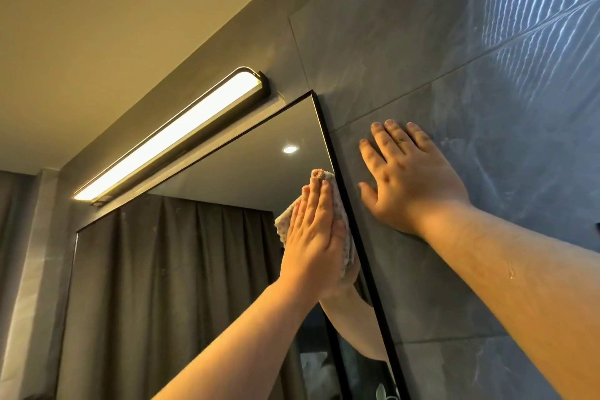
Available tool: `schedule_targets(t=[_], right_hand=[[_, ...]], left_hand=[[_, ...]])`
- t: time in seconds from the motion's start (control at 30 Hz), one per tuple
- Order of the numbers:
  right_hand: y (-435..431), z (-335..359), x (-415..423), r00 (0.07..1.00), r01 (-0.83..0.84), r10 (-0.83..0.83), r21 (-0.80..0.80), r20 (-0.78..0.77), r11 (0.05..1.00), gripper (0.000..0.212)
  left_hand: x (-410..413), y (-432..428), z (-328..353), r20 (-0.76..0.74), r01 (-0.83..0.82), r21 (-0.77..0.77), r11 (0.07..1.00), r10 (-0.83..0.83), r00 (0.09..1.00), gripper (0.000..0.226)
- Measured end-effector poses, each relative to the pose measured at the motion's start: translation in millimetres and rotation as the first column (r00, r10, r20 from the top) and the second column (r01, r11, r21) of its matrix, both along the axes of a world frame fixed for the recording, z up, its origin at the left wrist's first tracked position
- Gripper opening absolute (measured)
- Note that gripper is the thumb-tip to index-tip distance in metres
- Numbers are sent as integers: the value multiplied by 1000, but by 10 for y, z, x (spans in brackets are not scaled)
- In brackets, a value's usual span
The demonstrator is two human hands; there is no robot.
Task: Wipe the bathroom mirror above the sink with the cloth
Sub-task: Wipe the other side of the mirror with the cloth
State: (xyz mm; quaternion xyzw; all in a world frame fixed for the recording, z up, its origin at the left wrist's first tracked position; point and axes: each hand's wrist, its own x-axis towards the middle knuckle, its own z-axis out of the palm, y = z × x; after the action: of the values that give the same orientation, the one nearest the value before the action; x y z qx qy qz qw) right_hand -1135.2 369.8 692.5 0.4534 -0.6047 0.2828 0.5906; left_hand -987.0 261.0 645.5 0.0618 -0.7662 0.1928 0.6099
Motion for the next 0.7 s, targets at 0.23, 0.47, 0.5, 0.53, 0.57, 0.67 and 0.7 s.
schedule_targets(t=[0.23,0.47,0.5,0.53,0.57,0.67,0.7], right_hand=[[8,-10,12,1000,4,-4,-7,-2,1000,75],[0,-2,18,1000,-8,8,-17,-2,1000,76],[4,-4,21,1000,-8,8,-18,-5,1000,75],[5,-8,19,1000,-8,8,-21,-6,1000,75],[5,-10,14,1000,-7,7,-25,-7,1000,75],[-9,-5,4,1000,-8,7,-33,-19,999,75],[-14,-4,2,1000,-8,7,-32,-23,999,75]], left_hand=[[139,-52,680,-35,-313,2,950,313,949,59],[340,-348,1279,-180,-163,274,948,217,959,57],[385,-392,1294,-194,-159,303,940,225,955,57],[440,-440,1299,-202,-151,322,935,223,954,58],[507,-487,1299,-213,-134,336,932,214,953,59],[714,-688,1247,-252,-116,391,913,227,941,63],[790,-756,1214,-253,-128,401,907,244,936,64]])
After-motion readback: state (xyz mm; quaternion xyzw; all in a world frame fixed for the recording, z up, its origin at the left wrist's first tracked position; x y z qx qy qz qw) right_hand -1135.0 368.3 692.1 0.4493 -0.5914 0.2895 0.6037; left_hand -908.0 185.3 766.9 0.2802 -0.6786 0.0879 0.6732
